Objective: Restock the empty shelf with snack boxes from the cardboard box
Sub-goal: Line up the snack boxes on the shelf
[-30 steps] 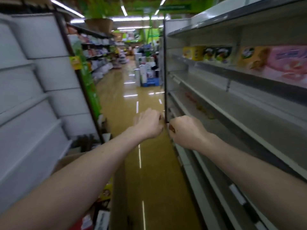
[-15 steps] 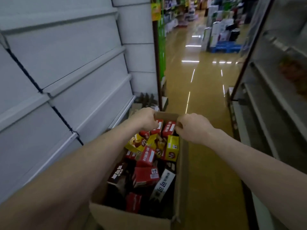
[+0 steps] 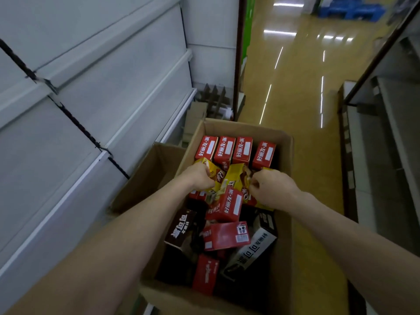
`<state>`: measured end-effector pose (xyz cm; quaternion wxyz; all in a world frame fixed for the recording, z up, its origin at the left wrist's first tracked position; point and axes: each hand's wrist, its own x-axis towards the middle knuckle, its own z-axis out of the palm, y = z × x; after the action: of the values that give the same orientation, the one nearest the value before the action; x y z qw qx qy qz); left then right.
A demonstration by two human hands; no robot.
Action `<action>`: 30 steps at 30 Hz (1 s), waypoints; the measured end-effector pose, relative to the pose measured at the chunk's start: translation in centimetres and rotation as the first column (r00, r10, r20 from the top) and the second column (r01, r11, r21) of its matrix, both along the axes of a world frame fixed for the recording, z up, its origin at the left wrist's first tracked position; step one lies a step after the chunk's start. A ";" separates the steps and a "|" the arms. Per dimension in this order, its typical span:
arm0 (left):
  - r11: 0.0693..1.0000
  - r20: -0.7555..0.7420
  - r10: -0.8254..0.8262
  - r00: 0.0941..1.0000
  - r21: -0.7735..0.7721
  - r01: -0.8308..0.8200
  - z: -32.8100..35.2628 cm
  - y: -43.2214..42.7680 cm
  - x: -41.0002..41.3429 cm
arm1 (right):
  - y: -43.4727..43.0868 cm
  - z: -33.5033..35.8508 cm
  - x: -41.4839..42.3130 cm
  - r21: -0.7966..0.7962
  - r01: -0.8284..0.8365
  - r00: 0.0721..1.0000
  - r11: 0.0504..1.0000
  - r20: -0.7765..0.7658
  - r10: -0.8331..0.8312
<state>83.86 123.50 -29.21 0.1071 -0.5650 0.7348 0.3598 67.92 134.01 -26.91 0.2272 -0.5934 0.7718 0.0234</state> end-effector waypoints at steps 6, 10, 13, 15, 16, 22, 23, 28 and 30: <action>0.963 -0.035 0.164 0.986 0.223 -0.152 -5.2 -0.3 2.1 | -1.5 -4.8 1.9 0.112 0.006 0.999 0.994 0.042 -0.010; 0.928 -0.039 0.249 0.968 0.298 -0.226 -7.6 -0.4 3.3 | -2.0 -7.5 2.7 0.168 0.064 0.991 0.984 0.108 -0.083; 0.878 -0.068 0.358 0.931 0.364 -0.311 -8.7 -0.3 3.6 | -2.1 -8.7 3.2 0.197 0.144 0.971 0.970 0.162 -0.177; 0.843 -0.100 0.435 0.895 0.395 -0.366 -9.3 -0.4 3.5 | -2.2 -9.4 3.6 0.217 0.190 0.956 0.958 0.183 -0.231; 0.823 -0.122 0.477 0.871 0.409 -0.394 -9.6 -0.5 3.4 | -2.3 -9.6 3.8 0.221 0.209 0.949 0.953 0.191 -0.252; 0.536 -0.207 0.820 0.534 0.606 -0.588 -11.1 -1.7 1.8 | -2.8 -10.9 4.1 0.221 0.304 0.902 0.927 0.245 -0.354; 0.472 -0.196 0.861 0.470 0.651 -0.594 -11.1 -1.9 1.4 | -2.9 -11.0 4.0 0.232 0.309 0.897 0.922 0.252 -0.364; 0.341 -0.168 0.929 0.330 0.734 -0.588 -11.8 -2.6 -0.4 | -3.4 -11.5 3.3 0.305 0.337 0.875 0.891 0.248 -0.416; 0.329 -0.161 0.935 0.317 0.731 -0.598 -12.1 -2.8 -0.4 | -3.5 -11.8 2.9 0.335 0.358 0.851 0.871 0.266 -0.452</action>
<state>83.46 120.67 -41.29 -0.1559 -0.6629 0.2023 0.7038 70.86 130.48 -38.70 0.4347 -0.3734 0.8193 -0.0209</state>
